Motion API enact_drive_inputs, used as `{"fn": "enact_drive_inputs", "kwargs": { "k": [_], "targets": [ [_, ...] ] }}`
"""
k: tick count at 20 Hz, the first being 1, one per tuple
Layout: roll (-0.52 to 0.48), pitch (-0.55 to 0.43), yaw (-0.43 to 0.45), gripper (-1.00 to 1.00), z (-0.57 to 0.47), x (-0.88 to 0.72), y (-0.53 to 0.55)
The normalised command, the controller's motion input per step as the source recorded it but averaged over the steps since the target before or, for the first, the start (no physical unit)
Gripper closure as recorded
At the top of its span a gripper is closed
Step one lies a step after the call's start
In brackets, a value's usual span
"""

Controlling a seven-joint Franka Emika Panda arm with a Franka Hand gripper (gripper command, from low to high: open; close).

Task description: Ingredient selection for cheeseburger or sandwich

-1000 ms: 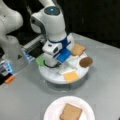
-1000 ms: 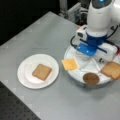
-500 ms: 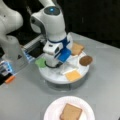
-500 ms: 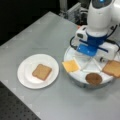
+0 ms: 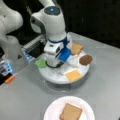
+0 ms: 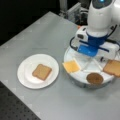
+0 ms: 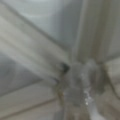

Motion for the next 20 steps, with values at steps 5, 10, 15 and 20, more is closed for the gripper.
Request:
{"fn": "enact_drive_inputs", "kwargs": {
  "k": [5, 10, 15, 20],
  "targets": [
    [-0.104, -0.107, 0.339, -1.0, -0.15, -0.34, 0.04],
    [-0.072, -0.081, 0.386, -1.0, -0.13, -0.36, 0.01],
    [-0.098, -0.105, 0.311, -1.0, -0.14, -0.34, -0.04],
    [-0.126, -0.116, 0.305, -1.0, -0.17, -0.29, -0.08]
  ]
}}
